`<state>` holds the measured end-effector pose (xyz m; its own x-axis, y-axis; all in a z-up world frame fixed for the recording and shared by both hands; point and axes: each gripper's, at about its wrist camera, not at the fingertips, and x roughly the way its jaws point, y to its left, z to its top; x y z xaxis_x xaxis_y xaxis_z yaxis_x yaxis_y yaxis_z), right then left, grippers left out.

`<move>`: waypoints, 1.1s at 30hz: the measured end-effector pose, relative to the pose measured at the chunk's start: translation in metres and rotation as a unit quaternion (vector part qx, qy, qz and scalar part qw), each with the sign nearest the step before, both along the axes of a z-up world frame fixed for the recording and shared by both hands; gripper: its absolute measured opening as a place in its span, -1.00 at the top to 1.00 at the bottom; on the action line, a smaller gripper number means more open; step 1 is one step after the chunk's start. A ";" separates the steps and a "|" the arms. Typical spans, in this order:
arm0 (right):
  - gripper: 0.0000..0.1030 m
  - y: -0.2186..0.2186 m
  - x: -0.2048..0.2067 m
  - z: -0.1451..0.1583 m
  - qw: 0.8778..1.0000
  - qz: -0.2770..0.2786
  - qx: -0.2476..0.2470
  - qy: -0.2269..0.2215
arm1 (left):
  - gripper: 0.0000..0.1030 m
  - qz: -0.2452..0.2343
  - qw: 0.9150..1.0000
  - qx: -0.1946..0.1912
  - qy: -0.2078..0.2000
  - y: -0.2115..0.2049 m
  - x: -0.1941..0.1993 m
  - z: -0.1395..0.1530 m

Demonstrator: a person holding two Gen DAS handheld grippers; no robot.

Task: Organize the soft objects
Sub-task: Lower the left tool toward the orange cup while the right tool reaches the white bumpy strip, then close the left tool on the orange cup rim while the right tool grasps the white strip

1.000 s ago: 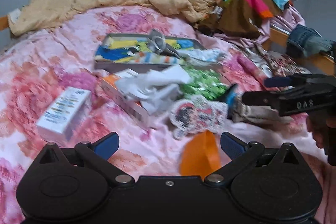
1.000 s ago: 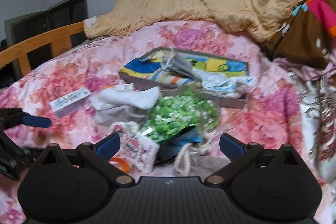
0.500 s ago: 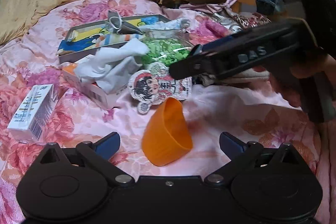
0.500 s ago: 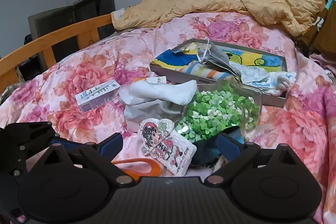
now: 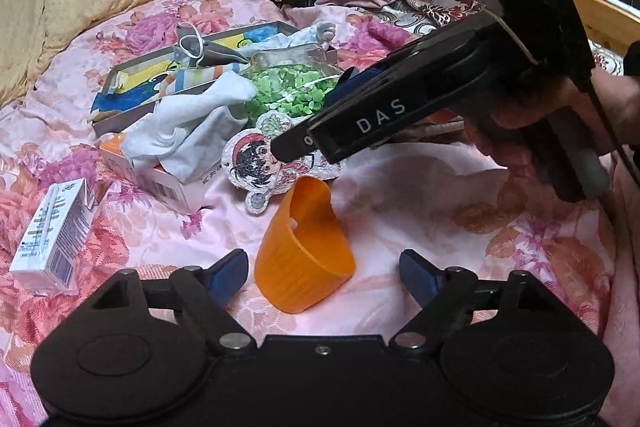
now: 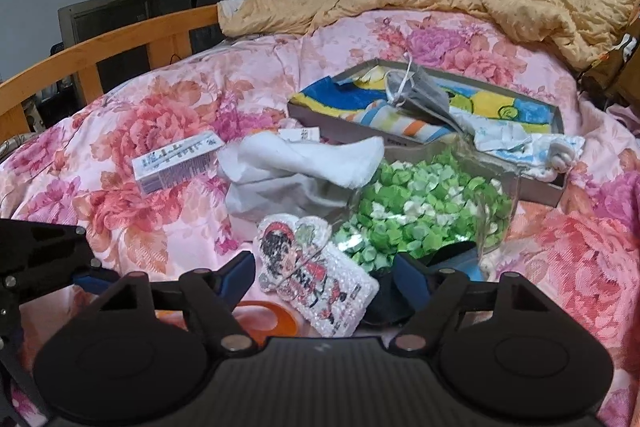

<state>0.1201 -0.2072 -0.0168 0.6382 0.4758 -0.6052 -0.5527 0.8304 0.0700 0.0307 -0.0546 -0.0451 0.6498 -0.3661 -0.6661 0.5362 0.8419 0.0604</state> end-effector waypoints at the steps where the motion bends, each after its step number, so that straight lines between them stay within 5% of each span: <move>1: -0.56 0.001 0.001 -0.002 1.000 0.004 0.001 0.008 | -0.62 -0.002 1.000 0.001 -0.002 0.000 0.000 -0.001; 5: -0.52 0.005 -0.001 -0.007 0.999 0.023 0.000 0.027 | -0.49 -0.005 1.000 0.018 -0.005 -0.002 -0.001 -0.006; 12: -0.11 0.007 -0.004 -0.006 0.999 0.037 0.007 0.036 | -0.13 -0.004 0.999 0.036 -0.018 -0.004 -0.002 -0.008; 24: 0.33 0.002 0.001 -0.006 0.999 0.016 0.010 0.037 | -0.17 0.013 0.999 -0.026 0.029 0.016 0.010 -0.004; 29: 0.38 0.004 0.000 -0.005 0.999 0.014 0.005 0.031 | -0.43 0.004 0.999 -0.022 0.030 0.010 0.007 -0.005; 33: 0.41 0.004 -0.001 -0.004 1.000 0.011 0.004 0.029 | -0.41 0.008 1.000 0.010 0.023 -0.003 0.008 -0.009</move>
<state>0.1195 -0.2031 -0.0207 0.5916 0.4945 -0.6368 -0.5665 0.8169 0.1081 0.0383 -0.0574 -0.0544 0.6231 -0.3427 -0.7031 0.5261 0.8488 0.0525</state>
